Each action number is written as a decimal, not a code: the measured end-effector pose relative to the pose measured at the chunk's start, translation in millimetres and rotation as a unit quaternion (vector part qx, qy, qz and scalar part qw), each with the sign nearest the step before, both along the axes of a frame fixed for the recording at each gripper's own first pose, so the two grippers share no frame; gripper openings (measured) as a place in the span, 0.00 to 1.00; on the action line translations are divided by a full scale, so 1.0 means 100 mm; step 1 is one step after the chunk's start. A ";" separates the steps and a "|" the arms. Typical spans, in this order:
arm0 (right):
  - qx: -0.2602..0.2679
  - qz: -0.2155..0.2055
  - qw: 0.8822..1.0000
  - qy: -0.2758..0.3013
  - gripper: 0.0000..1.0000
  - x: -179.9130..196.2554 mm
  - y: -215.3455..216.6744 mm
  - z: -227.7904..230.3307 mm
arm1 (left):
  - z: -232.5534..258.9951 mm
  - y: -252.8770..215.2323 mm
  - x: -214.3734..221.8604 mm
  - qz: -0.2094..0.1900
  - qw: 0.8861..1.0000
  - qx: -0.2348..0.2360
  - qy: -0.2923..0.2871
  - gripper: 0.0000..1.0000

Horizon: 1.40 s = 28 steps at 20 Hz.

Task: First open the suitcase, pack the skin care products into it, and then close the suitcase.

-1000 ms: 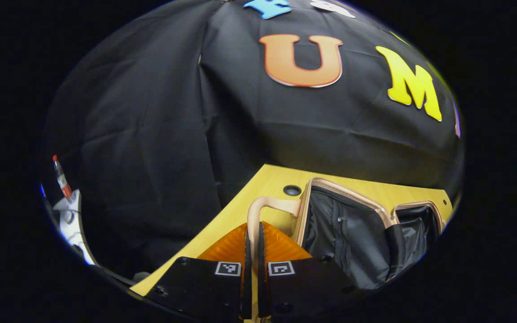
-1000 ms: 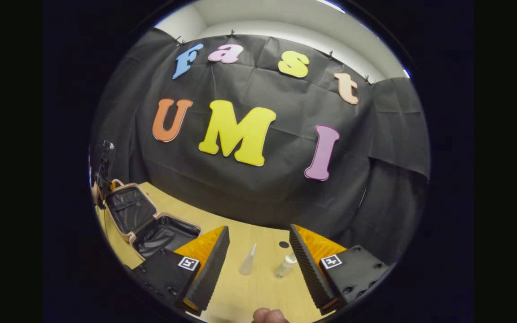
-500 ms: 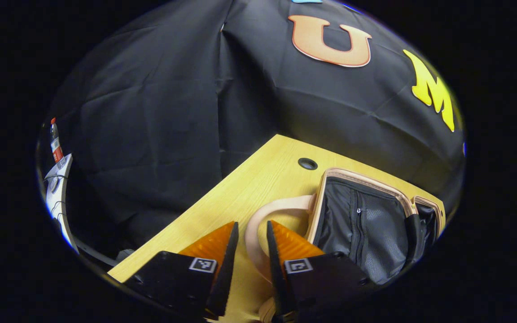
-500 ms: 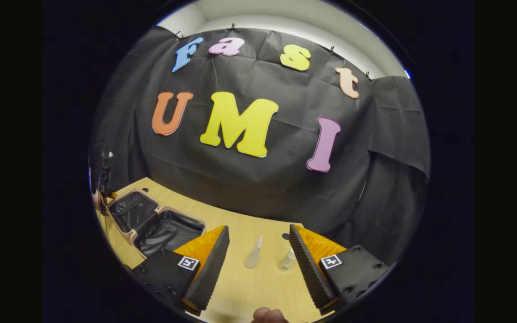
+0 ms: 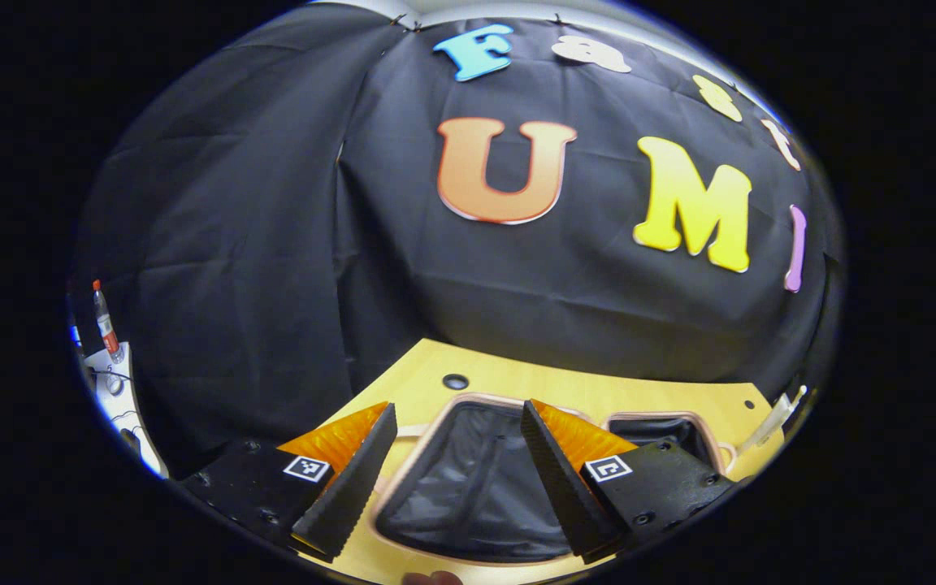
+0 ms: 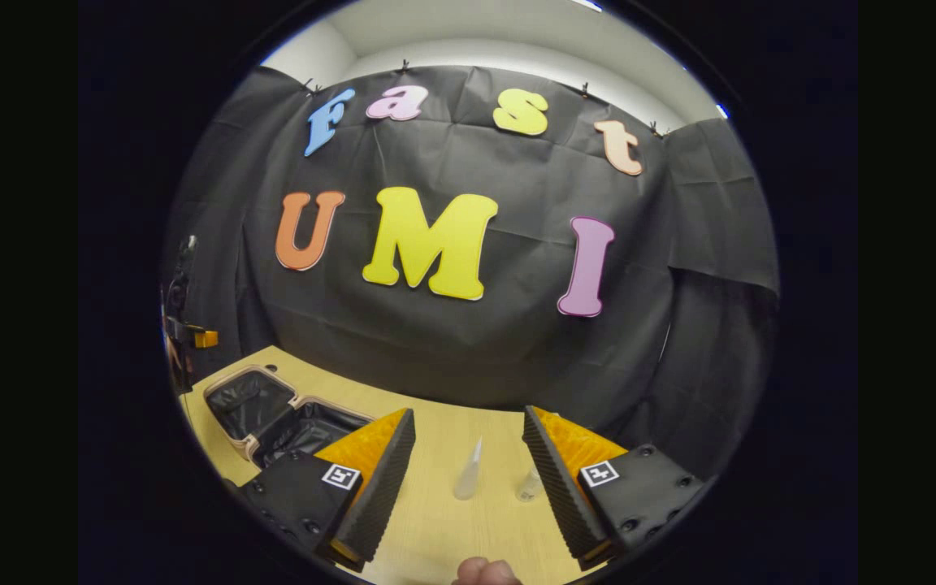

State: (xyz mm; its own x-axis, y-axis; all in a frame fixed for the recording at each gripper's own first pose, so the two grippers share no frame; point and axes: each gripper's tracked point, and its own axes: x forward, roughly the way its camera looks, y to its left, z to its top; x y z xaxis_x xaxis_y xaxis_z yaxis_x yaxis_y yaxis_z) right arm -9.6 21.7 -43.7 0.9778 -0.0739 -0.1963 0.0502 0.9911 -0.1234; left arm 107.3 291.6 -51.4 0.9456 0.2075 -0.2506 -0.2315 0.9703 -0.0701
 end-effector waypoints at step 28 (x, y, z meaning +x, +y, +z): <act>-0.018 -0.118 0.990 0.076 0.77 -0.66 -2.39 -0.56 | -1.13 -5.39 0.12 -0.324 0.944 0.013 0.064 0.98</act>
State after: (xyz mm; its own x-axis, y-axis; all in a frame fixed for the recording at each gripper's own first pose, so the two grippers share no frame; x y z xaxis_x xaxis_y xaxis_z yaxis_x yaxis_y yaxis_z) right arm -76.1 -217.3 -100.0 0.8922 -0.3059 -0.3323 0.2571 0.9489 -0.1831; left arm 119.4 -247.4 -164.6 0.8378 -0.3970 -0.3749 0.4068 0.9118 -0.0565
